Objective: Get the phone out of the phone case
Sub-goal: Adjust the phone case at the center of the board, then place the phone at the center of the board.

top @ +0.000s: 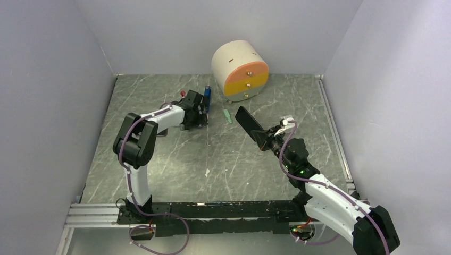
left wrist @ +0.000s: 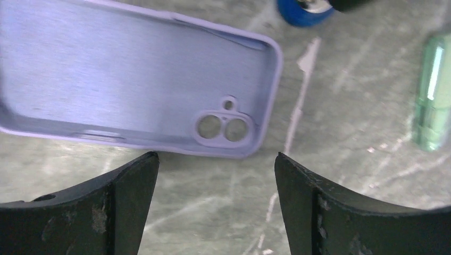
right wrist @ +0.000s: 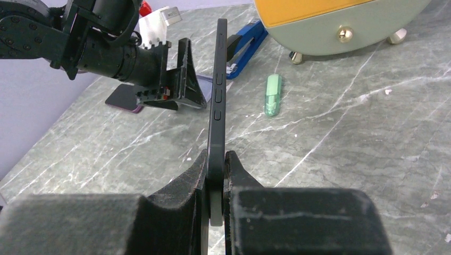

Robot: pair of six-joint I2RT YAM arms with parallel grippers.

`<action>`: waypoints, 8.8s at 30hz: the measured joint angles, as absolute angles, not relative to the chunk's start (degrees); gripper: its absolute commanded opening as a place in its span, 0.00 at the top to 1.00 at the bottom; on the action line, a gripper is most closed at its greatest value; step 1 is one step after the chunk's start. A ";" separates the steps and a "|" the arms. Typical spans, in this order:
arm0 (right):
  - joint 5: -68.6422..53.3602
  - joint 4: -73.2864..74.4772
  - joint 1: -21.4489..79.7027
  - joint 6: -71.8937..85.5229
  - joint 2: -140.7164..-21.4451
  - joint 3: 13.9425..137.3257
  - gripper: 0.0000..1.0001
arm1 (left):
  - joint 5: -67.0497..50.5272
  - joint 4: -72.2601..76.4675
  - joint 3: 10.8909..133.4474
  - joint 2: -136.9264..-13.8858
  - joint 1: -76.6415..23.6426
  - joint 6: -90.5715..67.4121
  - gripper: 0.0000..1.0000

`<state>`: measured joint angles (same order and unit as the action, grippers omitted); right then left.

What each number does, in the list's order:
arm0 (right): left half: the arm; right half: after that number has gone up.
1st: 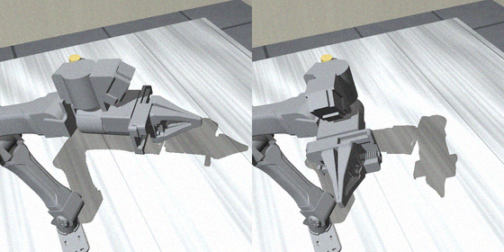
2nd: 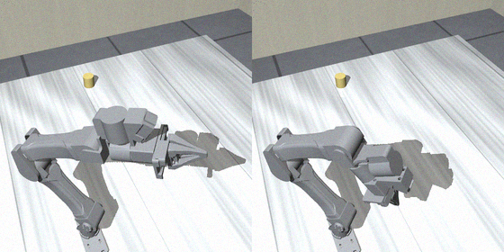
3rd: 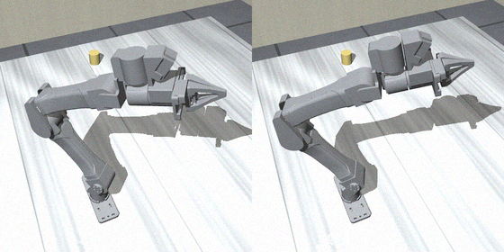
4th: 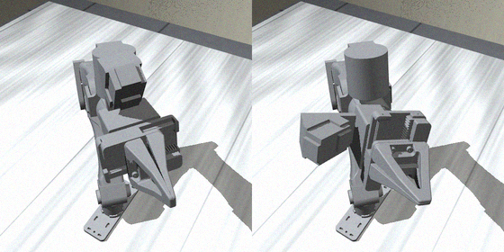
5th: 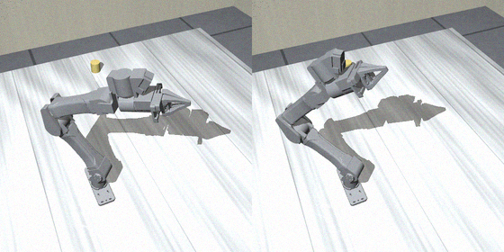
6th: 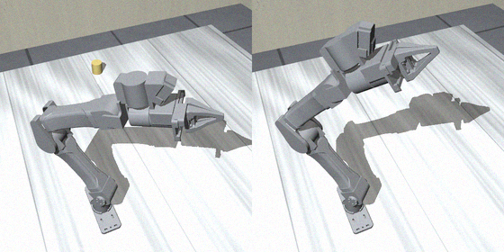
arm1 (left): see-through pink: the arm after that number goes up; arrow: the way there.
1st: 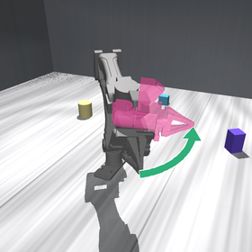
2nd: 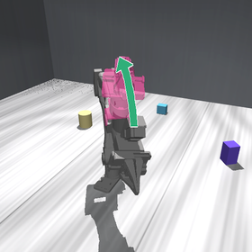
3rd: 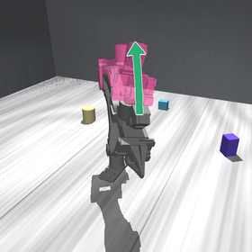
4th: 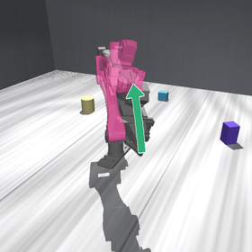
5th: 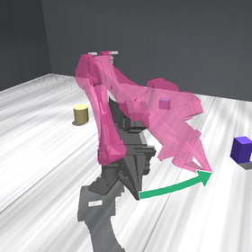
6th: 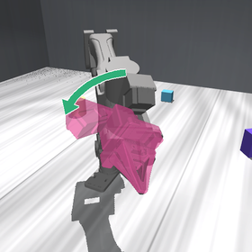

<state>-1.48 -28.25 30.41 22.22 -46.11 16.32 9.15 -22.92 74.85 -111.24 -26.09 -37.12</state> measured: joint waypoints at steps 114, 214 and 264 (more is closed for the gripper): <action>-14.76 -70.24 36.05 59.20 -66.41 15.07 1.00 | -21.12 56.69 29.08 -73.12 -30.83 -68.64 0.62; 23.73 -30.04 35.05 17.43 -35.97 11.16 0.01 | 10.52 35.07 20.40 -87.00 -12.93 -94.02 0.91; 23.53 -30.00 35.05 16.91 -35.66 11.14 0.01 | 0.71 8.75 38.00 -89.80 -18.57 -81.06 0.19</action>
